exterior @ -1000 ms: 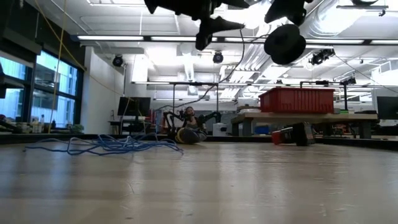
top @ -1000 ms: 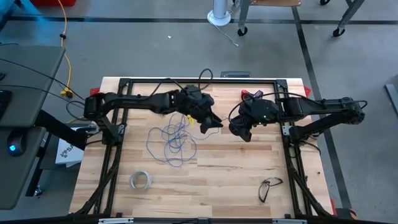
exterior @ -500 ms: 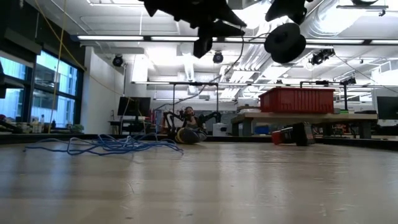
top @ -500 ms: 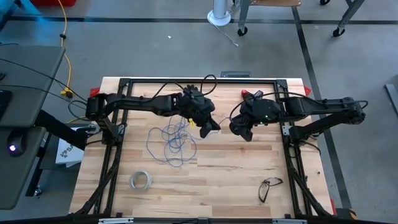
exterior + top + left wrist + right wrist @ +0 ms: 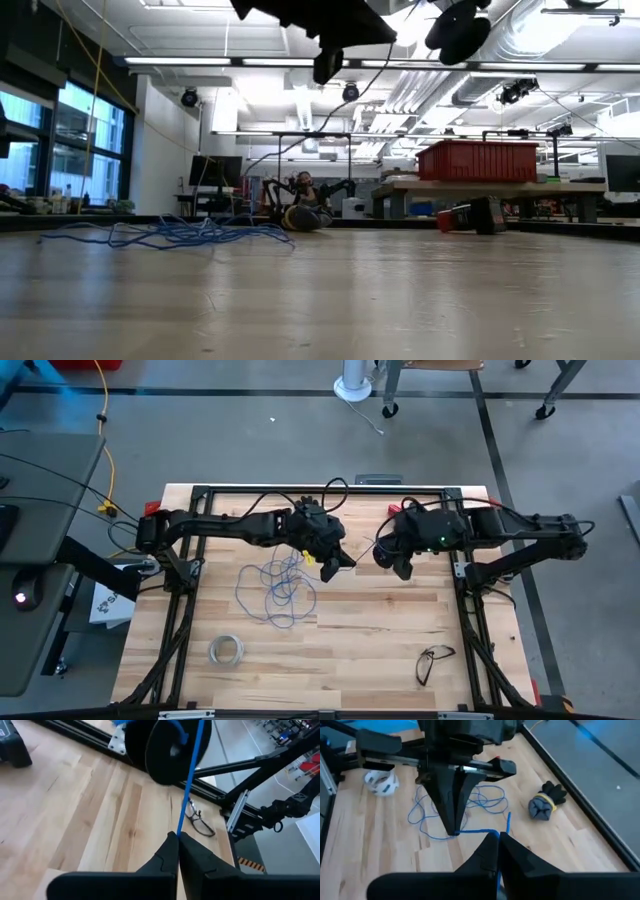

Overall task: Coil cords
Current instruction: Uncoil the blue wire from the black spool

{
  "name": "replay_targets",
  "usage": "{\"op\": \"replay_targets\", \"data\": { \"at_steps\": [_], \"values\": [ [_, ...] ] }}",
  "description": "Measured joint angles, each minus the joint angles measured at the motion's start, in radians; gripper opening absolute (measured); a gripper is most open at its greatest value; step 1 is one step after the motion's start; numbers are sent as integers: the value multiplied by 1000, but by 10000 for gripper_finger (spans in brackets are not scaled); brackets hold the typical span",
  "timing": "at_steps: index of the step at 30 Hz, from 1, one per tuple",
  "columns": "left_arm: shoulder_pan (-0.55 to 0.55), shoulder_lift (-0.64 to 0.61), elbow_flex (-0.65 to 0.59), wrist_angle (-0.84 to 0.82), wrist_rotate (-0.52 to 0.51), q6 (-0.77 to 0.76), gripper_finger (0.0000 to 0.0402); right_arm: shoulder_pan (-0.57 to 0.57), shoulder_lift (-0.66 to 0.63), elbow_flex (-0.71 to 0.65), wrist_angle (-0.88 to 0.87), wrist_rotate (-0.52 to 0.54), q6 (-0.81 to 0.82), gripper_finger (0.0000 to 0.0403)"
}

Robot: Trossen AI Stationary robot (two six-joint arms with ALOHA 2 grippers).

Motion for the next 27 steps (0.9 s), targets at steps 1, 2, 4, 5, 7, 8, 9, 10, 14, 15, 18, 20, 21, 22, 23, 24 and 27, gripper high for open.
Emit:
{"op": "replay_targets", "data": {
  "at_steps": [1, 2, 4, 5, 7, 8, 9, 10, 14, 15, 18, 20, 21, 22, 23, 24, 27],
  "values": [
    [0, 1, -1, -4, -1, -5, 2, 0, 0, 7, -7, 8, 0, 0],
    [-1, 1, -3, -28, 1, -19, 5, -1, -1, 16, -5, 37, 0, 0],
    [-5, 14, -18, -72, -1, -46, 13, -4, -13, 37, -3, 68, 1, 0],
    [-6, 21, -17, -62, -9, -49, 18, -4, -12, 45, -18, 82, 1, 0],
    [-6, 10, -12, -65, -19, -43, 32, -2, -10, 59, -21, 82, 0, 0],
    [-5, 3, -8, -49, -22, -43, 41, -2, -6, 67, -19, 82, -5, 0],
    [-4, 1, -4, -43, -34, -42, 50, -2, -4, 76, -33, 82, -7, 0],
    [-4, 2, -5, -40, -38, -42, 61, -2, -4, 86, -46, 83, -10, 0],
    [-5, -4, 10, -53, -45, -12, 100, -3, -10, 114, -86, 87, 4, 0],
    [-5, -21, 25, -51, -53, 30, 109, -3, -8, 114, -83, 86, 7, 0],
    [-20, -48, 74, -115, -209, 195, 132, -2, -7, 112, -85, 61, 21, 0],
    [-32, -37, 99, -145, -325, 296, 145, -2, -8, 112, -85, 54, 23, 0],
    [-38, -32, 106, -150, -363, 336, 150, -2, -6, 112, -84, 53, 23, 0],
    [-43, -29, 113, -150, -384, 371, 155, -2, -4, 112, -84, 51, 24, 0],
    [-46, -27, 125, -127, -394, 398, 160, -2, -3, 112, -83, 46, 28, 0],
    [-46, -27, 133, -109, -395, 407, 164, -2, -3, 112, -77, 46, 30, 0],
    [-45, -17, 132, -103, -382, 369, 171, -2, -5, 112, -68, 46, 28, 0]
  ]
}}
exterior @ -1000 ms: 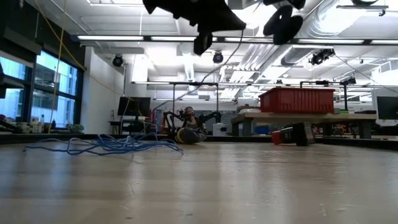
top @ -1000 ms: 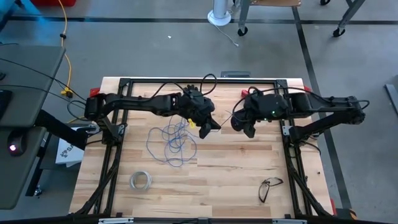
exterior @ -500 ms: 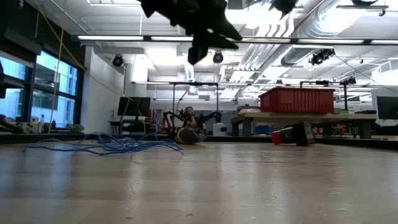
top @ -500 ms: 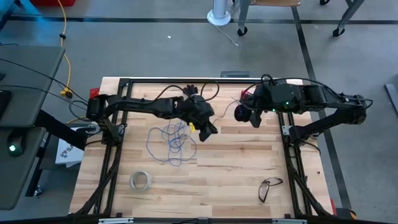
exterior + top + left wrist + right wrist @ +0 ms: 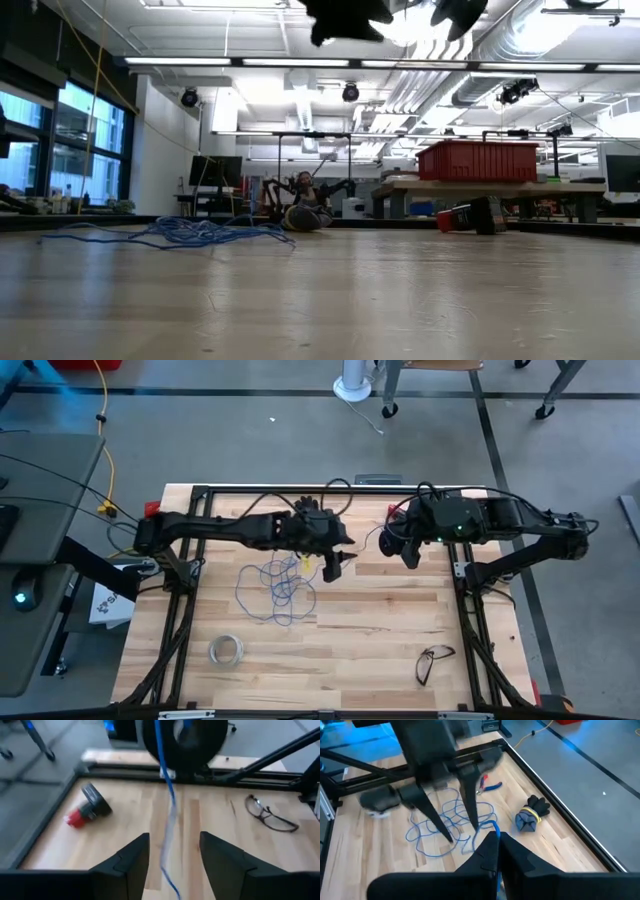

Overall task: Coil cords
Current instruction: Uncoil the blue wire from the black spool

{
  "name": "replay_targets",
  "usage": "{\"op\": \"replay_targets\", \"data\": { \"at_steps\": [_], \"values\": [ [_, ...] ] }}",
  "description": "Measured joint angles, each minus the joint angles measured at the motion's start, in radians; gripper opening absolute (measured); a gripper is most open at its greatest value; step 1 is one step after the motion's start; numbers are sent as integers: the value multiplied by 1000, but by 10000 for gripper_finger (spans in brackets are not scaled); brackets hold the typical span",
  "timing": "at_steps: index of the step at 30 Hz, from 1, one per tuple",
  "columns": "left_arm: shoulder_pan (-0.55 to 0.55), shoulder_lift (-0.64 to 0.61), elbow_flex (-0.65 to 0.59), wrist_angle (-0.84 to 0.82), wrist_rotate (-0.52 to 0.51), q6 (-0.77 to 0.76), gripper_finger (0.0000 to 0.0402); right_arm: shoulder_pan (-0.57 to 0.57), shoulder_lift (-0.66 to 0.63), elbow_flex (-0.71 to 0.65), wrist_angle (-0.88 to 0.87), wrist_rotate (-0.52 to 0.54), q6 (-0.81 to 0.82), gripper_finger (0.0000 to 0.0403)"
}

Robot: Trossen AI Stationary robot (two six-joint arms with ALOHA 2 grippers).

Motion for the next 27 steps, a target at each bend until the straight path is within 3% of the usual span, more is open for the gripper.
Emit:
{"op": "replay_targets", "data": {
  "at_steps": [7, 18, 20, 24, 27],
  "values": [
    [3, -3, 1, 106, 69, -78, 172, -4, 6, 0, 0, 0, -1, 0],
    [9, 96, -1, 152, 118, -130, 165, -6, 6, 0, 21, 0, -1, 0],
    [9, 116, -3, 136, 119, -131, 137, -6, 6, 0, 30, 0, -6, 0],
    [9, 130, -3, 115, 120, -166, 25, -6, 6, 0, 51, 16, -17, 0],
    [8, 131, -7, 72, 115, -178, 13, -8, 4, 5, 45, 26, -26, 0]
  ]
}}
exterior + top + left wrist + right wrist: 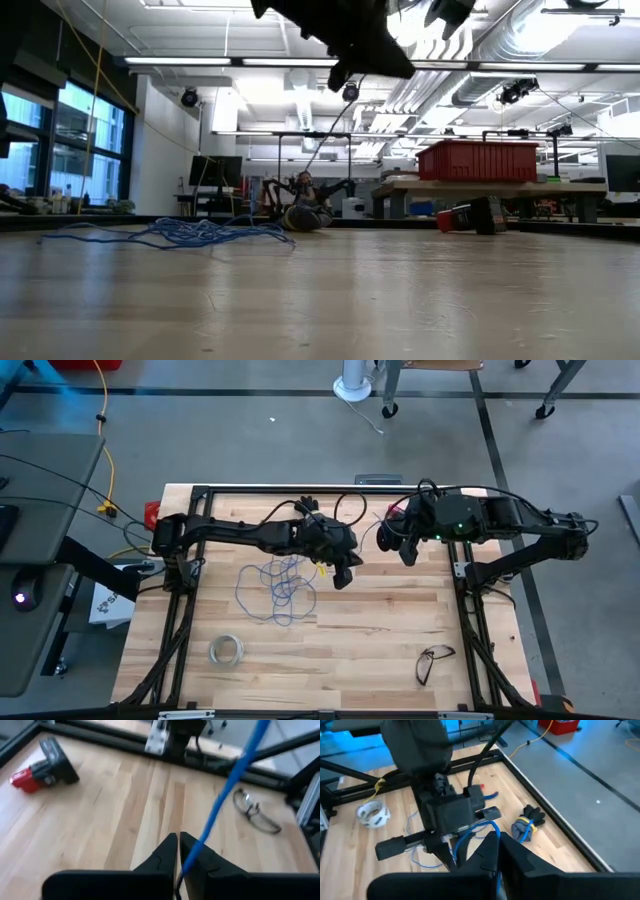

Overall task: Coil cords
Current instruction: Uncoil the blue wire from the black spool

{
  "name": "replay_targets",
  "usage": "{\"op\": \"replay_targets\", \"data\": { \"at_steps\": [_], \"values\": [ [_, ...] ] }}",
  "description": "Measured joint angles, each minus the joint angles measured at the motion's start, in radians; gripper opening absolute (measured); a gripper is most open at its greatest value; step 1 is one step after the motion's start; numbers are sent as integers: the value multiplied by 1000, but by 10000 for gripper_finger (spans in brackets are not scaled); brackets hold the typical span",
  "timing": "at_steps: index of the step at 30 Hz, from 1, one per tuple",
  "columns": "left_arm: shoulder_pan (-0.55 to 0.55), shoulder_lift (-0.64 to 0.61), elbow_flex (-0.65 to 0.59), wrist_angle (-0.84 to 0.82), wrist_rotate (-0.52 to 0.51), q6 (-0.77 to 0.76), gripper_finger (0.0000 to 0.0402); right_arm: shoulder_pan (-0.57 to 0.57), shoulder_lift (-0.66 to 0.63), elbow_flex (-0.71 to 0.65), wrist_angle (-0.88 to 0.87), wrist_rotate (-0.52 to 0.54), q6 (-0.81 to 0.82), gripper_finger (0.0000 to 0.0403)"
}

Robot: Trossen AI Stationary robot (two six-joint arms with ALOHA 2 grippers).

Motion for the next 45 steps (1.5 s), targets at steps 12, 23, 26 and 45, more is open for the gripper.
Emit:
{"op": "replay_targets", "data": {
  "at_steps": [12, 23, 26, 45],
  "values": [
    [2, -2, -2, -189, -55, 74, 1, -6, -1, 211, -50, 96, -91, 0],
    [7, -8, 0, -255, -71, 77, 1, -6, 0, 394, -182, 153, -115, 0],
    [7, -25, 19, -218, -70, 49, 6, -6, 1, 388, -188, 151, -114, 0],
    [7, -30, 160, -195, -42, 161, 152, -6, 14, 356, -185, 123, -114, 0]
  ]
}}
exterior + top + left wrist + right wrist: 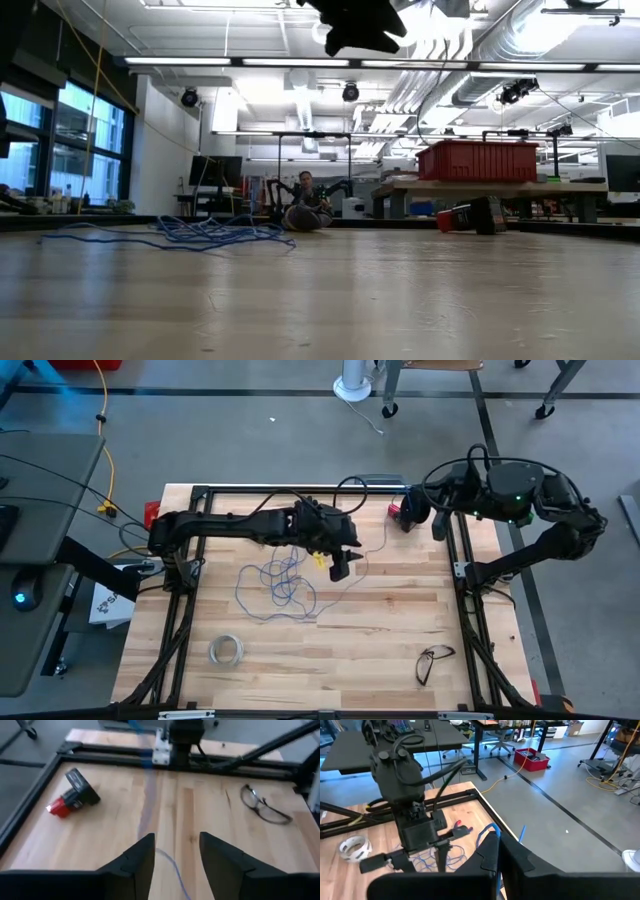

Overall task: Coil cords
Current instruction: Uncoil the blue wire from the black spool

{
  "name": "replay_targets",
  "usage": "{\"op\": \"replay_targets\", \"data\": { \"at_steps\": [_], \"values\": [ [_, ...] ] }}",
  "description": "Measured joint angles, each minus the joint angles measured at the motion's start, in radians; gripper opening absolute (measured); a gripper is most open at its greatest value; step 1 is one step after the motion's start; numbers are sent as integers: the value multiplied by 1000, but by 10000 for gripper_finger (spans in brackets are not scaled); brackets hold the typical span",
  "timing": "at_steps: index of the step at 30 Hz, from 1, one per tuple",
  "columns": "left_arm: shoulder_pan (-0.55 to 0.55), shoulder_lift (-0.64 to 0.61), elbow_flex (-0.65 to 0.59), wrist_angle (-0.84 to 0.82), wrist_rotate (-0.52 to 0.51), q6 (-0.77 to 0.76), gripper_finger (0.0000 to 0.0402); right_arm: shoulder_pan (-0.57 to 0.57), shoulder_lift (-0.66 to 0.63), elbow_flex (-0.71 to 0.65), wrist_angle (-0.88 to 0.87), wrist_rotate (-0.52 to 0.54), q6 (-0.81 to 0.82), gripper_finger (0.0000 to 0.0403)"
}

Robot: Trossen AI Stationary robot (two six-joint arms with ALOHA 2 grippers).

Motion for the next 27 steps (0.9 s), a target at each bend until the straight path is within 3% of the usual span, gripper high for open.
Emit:
{"op": "replay_targets", "data": {
  "at_steps": [14, 27],
  "values": [
    [12, 63, 0, 107, -26, 38, 154, 0, 3, 0, 38, -29, 0, 0],
    [15, 116, 0, 101, -35, 138, 154, 0, 3, 0, 57, -43, 0, 0]
  ]
}}
